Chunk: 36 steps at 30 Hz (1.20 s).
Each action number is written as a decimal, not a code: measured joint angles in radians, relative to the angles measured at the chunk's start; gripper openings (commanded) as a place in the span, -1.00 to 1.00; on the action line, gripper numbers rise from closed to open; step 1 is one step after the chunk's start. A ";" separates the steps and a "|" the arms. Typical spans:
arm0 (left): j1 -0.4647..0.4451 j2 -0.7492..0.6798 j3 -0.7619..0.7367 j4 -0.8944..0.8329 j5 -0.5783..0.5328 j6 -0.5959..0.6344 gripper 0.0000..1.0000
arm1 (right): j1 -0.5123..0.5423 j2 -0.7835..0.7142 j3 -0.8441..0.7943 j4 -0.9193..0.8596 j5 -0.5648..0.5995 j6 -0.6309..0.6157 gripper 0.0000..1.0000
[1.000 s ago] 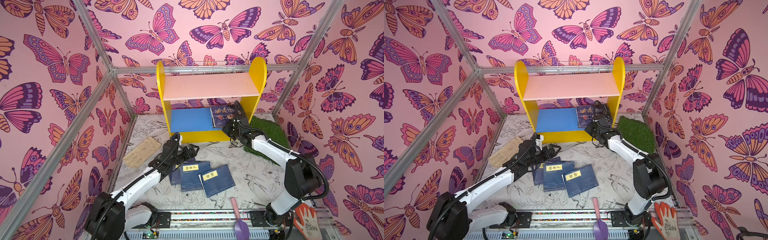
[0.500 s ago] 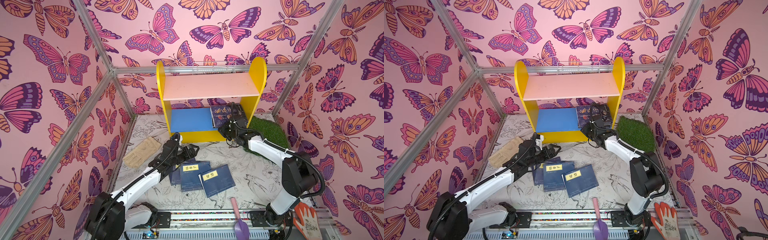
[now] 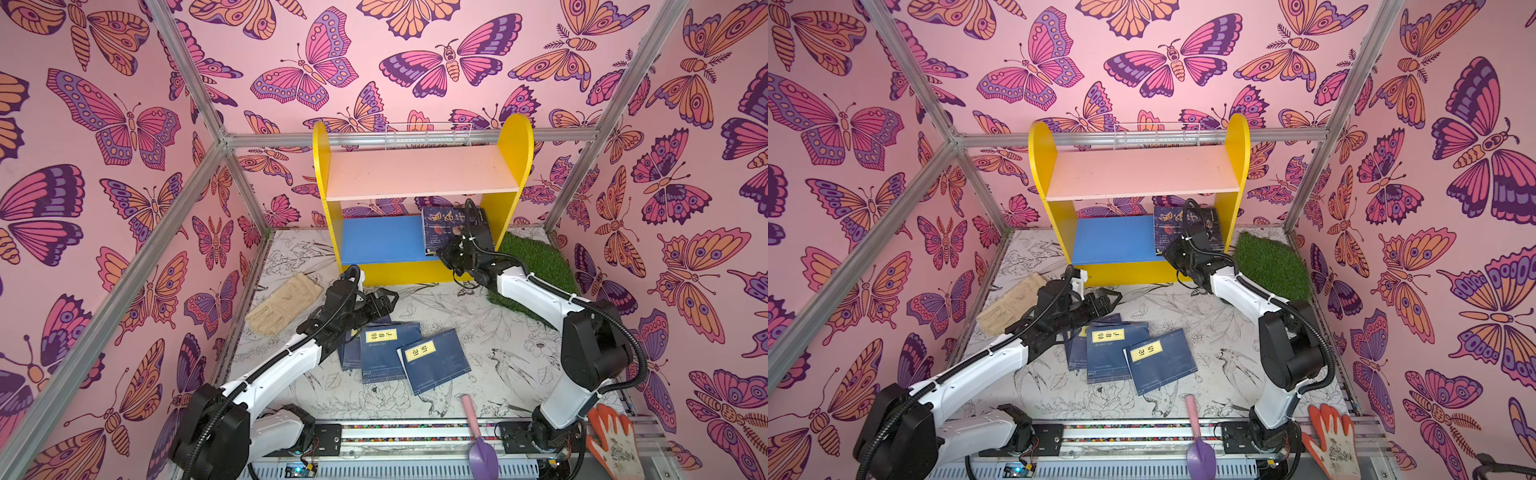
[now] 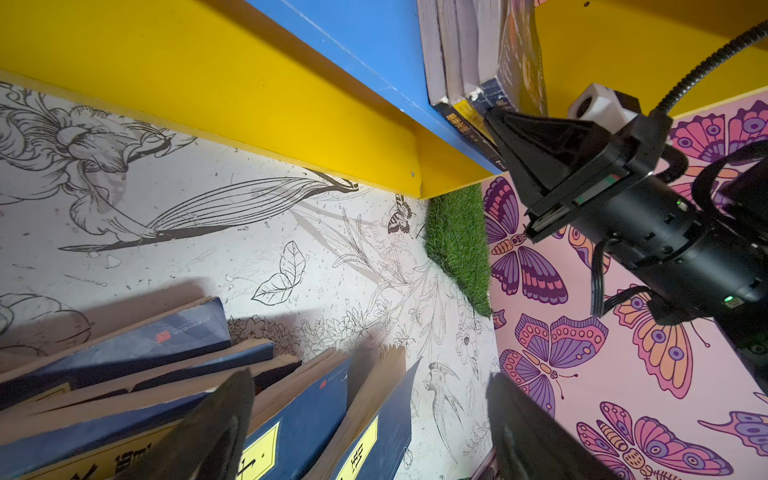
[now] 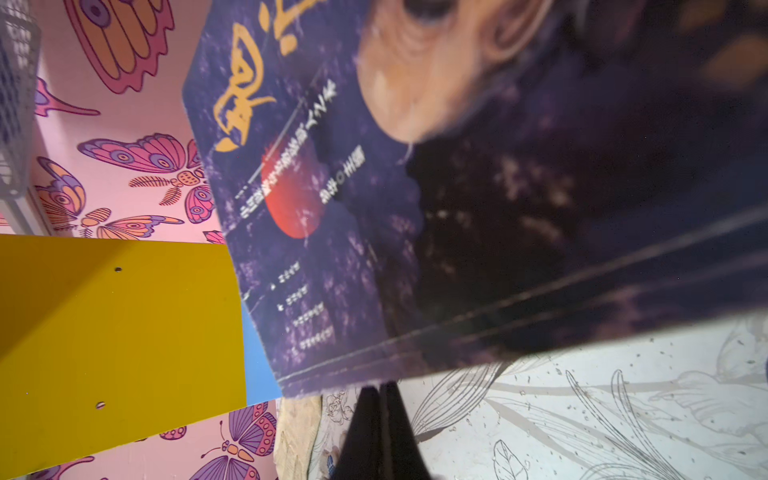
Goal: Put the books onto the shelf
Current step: 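Push the dark blue book flat onto the stack with the right gripper, then open the right gripper and draw it back from the shelf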
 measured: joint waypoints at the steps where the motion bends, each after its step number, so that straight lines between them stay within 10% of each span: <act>1: 0.000 0.000 0.000 0.000 0.000 0.000 0.79 | -0.001 0.000 0.004 0.000 -0.002 0.000 -0.93; 36: -0.054 0.068 0.064 -0.004 -0.004 0.018 0.79 | -0.130 -0.422 -0.340 -0.069 0.232 -0.116 -0.81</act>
